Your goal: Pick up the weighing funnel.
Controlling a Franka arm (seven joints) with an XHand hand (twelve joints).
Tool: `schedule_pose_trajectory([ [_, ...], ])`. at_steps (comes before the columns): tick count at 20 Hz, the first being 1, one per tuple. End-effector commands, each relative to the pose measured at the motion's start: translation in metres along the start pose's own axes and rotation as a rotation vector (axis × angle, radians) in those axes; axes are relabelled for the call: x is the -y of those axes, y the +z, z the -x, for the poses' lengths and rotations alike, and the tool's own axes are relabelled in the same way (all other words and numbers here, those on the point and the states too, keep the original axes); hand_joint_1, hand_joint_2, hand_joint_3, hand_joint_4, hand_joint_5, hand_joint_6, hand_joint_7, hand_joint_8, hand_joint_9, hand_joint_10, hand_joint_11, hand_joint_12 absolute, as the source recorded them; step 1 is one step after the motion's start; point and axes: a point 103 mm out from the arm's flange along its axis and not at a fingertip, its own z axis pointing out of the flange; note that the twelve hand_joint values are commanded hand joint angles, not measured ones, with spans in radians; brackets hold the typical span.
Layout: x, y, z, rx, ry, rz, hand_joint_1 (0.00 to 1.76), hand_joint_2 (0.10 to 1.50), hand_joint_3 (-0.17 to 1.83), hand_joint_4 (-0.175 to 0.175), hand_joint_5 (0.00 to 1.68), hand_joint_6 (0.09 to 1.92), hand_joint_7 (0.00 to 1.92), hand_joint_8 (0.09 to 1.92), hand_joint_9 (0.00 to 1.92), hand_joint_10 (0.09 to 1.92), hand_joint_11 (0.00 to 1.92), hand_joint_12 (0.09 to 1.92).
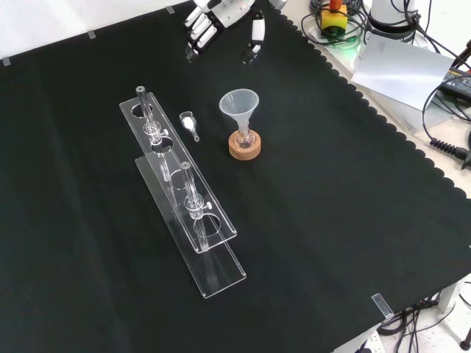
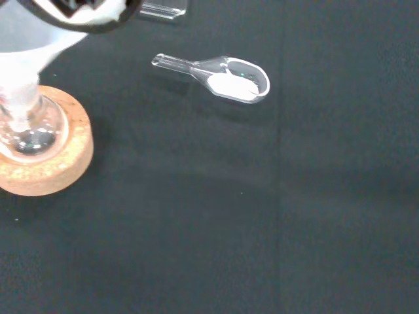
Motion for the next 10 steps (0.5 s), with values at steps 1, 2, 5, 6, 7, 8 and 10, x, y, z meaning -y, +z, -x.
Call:
schedule_pose_trajectory([
  [1,-0.013,0.011,0.017,-0.007,0.009,-0.014,0.79,0.67,0.62,-0.063,0.34,0.09,0.17,0.70,0.43,0.68,0.21,1.43],
  [2,-0.016,0.012,0.019,-0.011,0.010,-0.017,0.79,0.67,0.62,-0.063,0.34,0.09,0.17,0.70,0.43,0.67,0.21,1.43],
  [5,-0.027,0.019,0.027,-0.010,0.015,-0.017,0.79,0.67,0.63,-0.064,0.34,0.09,0.18,0.70,0.44,0.68,0.21,1.43],
  [6,-0.030,0.021,0.029,-0.008,0.018,-0.015,0.79,0.67,0.63,-0.064,0.34,0.09,0.19,0.71,0.44,0.68,0.21,1.43],
  [7,-0.034,0.024,0.031,-0.005,0.021,-0.010,0.79,0.67,0.63,-0.065,0.35,0.09,0.20,0.71,0.45,0.68,0.22,1.43],
  [8,-0.038,0.026,0.032,-0.005,0.025,-0.003,0.80,0.66,0.63,-0.065,0.36,0.09,0.22,0.71,0.47,0.67,0.23,1.43],
  [10,-0.046,0.031,0.036,-0.007,0.030,-0.001,0.81,0.67,0.64,-0.065,0.41,0.09,0.27,0.71,0.51,0.65,0.25,1.41],
])
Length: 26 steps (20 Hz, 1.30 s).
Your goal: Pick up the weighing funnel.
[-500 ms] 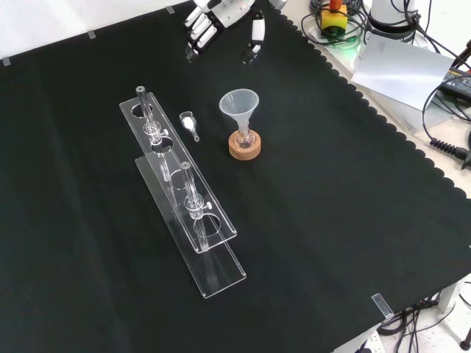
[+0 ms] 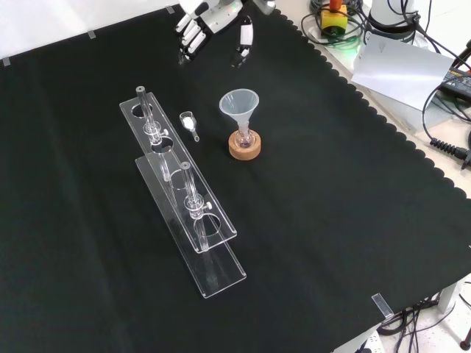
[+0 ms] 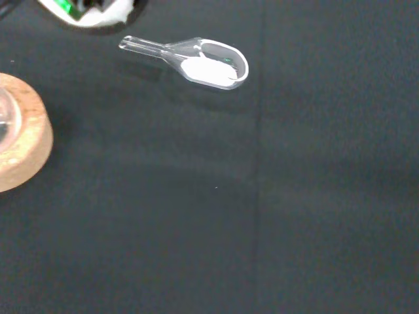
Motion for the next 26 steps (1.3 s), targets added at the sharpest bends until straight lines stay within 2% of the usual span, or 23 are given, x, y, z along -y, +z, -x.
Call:
schedule_pose_trajectory([
  [1,-0.027,0.013,0.017,-0.002,0.019,0.023,0.82,0.67,0.65,-0.065,0.44,0.09,0.29,0.71,0.53,0.64,0.27,1.40],
  [11,-0.081,0.040,0.036,-0.027,-0.012,0.011,0.90,0.67,0.68,-0.066,0.55,0.09,0.41,0.72,0.63,0.61,0.33,1.37],
  [16,-0.104,0.051,0.041,-0.030,-0.025,-0.023,0.91,0.65,0.70,-0.067,0.55,0.09,0.43,0.72,0.66,0.59,0.33,1.36],
  [26,-0.128,0.074,0.034,-0.045,-0.047,-0.056,0.91,0.63,0.72,-0.066,0.55,0.09,0.42,0.71,0.65,0.58,0.33,1.36],
])
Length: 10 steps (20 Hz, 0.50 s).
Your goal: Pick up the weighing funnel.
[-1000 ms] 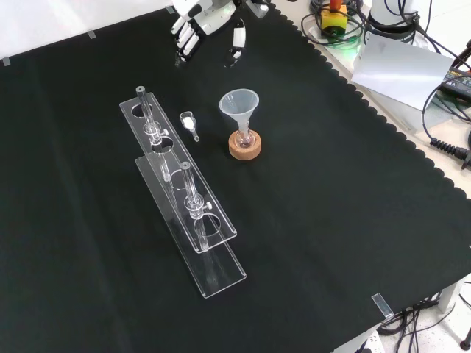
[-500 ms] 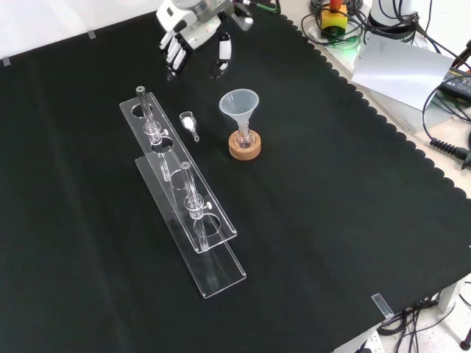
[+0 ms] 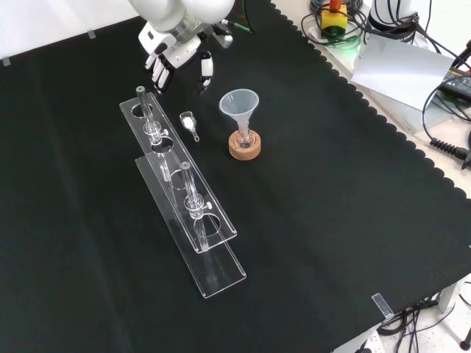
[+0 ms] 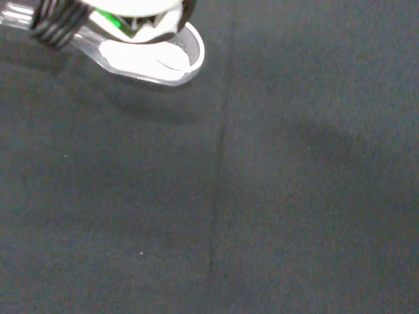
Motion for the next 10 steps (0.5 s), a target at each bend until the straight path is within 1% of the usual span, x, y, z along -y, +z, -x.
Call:
schedule_pose_trajectory([
  [1,-0.015,0.011,0.001,-0.015,-0.014,-0.012,0.91,0.63,0.72,-0.066,0.55,0.09,0.42,0.71,0.65,0.58,0.33,1.36],
  [6,-0.019,0.021,-0.003,-0.016,-0.022,-0.022,0.91,0.63,0.73,-0.066,0.55,0.09,0.42,0.71,0.65,0.58,0.32,1.36],
  [10,-0.020,0.026,-0.005,-0.018,-0.023,-0.019,0.91,0.62,0.73,-0.066,0.55,0.09,0.41,0.71,0.64,0.58,0.32,1.36],
])
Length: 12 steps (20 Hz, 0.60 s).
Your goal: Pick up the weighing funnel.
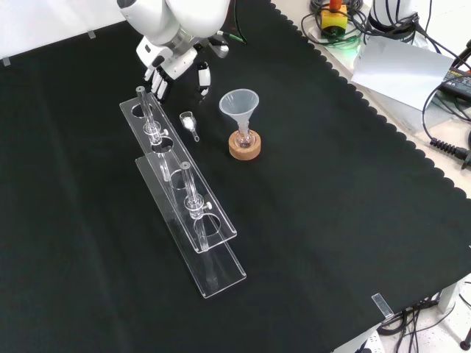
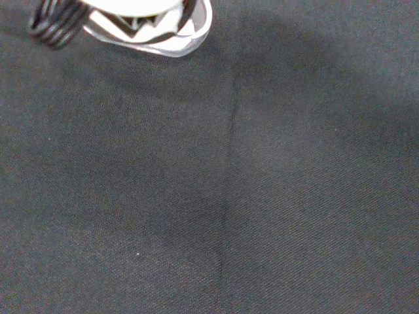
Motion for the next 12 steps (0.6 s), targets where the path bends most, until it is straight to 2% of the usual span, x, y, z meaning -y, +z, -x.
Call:
schedule_pose_trajectory([
  [1,-0.002,0.007,-0.003,-0.003,-0.002,0.003,0.91,0.62,0.73,-0.066,0.55,0.09,0.41,0.71,0.64,0.58,0.32,1.36],
  [12,-0.006,0.021,-0.008,-0.014,0.001,-0.020,0.90,0.61,0.74,-0.066,0.55,0.09,0.41,0.72,0.64,0.58,0.31,1.36],
])
